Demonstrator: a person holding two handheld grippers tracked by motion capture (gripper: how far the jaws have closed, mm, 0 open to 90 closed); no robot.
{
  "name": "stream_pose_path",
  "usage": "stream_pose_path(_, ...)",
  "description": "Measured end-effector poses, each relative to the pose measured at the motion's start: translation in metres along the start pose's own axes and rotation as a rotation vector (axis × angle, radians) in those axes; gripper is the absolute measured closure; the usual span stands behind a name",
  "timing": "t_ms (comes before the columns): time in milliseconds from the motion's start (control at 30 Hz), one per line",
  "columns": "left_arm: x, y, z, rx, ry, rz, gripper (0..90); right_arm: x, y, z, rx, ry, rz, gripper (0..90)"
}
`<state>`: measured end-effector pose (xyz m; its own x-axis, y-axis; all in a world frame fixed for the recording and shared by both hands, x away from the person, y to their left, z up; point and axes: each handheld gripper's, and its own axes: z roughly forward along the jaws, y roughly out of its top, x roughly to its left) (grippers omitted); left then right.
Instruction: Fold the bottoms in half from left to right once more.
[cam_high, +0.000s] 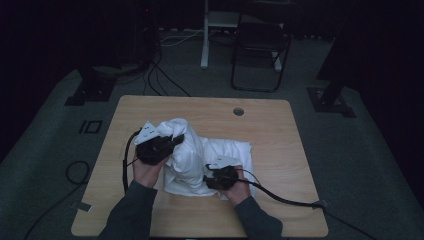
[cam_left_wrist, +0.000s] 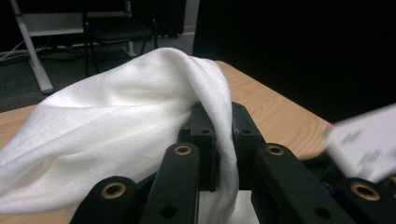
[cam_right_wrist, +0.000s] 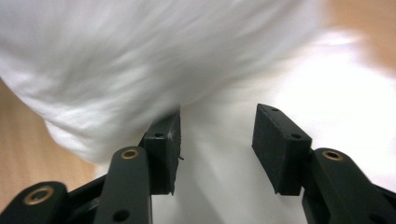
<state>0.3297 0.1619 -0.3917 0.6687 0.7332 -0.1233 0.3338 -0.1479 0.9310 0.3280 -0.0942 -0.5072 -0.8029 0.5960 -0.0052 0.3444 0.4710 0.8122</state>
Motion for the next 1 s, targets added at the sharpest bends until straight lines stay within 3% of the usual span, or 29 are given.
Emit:
stream_pose_path(33,-0.001,0.0,0.002,0.007,-0.003,0.004,83.6,0.0,0.0,0.0,0.0,0.0,0.0,51.0)
stream_pose_path(67,-0.003,0.001,0.005,0.015,-0.007,0.012,83.6,-0.018,-0.004,-0.026,-0.037,-0.06,0.062,50.0)
stream_pose_path(133,-0.005,0.001,0.006,0.017,-0.011,0.015,83.6,-0.024,-0.007,-0.032,-0.034,-0.08,0.082,49.4)
stream_pose_path(167,-0.008,0.002,0.01,0.021,-0.019,0.021,83.6,-0.032,-0.012,-0.038,-0.023,-0.106,0.101,49.5)
stream_pose_path(200,-0.009,0.002,0.011,0.025,-0.021,0.027,83.6,-0.044,-0.024,-0.043,0.023,-0.142,0.142,49.4)
stream_pose_path(267,-0.014,0.004,0.017,0.035,-0.03,0.041,83.6,-0.05,-0.036,-0.039,0.084,-0.156,0.16,49.3)
stream_pose_path(300,-0.014,0.004,0.017,0.035,-0.03,0.041,83.6,-0.05,-0.036,-0.039,0.084,-0.156,0.16,49.3)
stream_pose_path(400,-0.025,0.008,0.028,0.049,-0.054,0.069,83.6,-0.048,-0.051,-0.018,0.141,-0.126,0.175,50.9)
stream_pose_path(500,-0.036,0.008,0.039,0.063,-0.084,0.086,83.6,-0.038,-0.049,-0.009,0.125,-0.142,0.155,53.7)
stream_pose_path(700,-0.052,0.003,0.062,0.083,-0.12,0.099,83.5,-0.027,-0.043,-0.003,0.129,-0.06,0.111,51.5)
stream_pose_path(767,-0.059,-0.006,0.074,0.1,-0.146,0.094,83.5,-0.03,-0.044,-0.01,0.118,-0.031,0.1,48.3)
stream_pose_path(800,-0.061,-0.009,0.078,0.107,-0.155,0.093,83.5,-0.037,-0.045,-0.023,0.081,-0.015,0.123,47.4)
stream_pose_path(900,-0.066,-0.018,0.089,0.125,-0.173,0.085,83.5,-0.052,-0.049,-0.045,0.05,-0.063,0.156,47.3)
stream_pose_path(1000,-0.073,-0.03,0.101,0.161,-0.189,0.091,83.4,-0.073,-0.056,-0.066,0.024,-0.126,0.225,47.4)
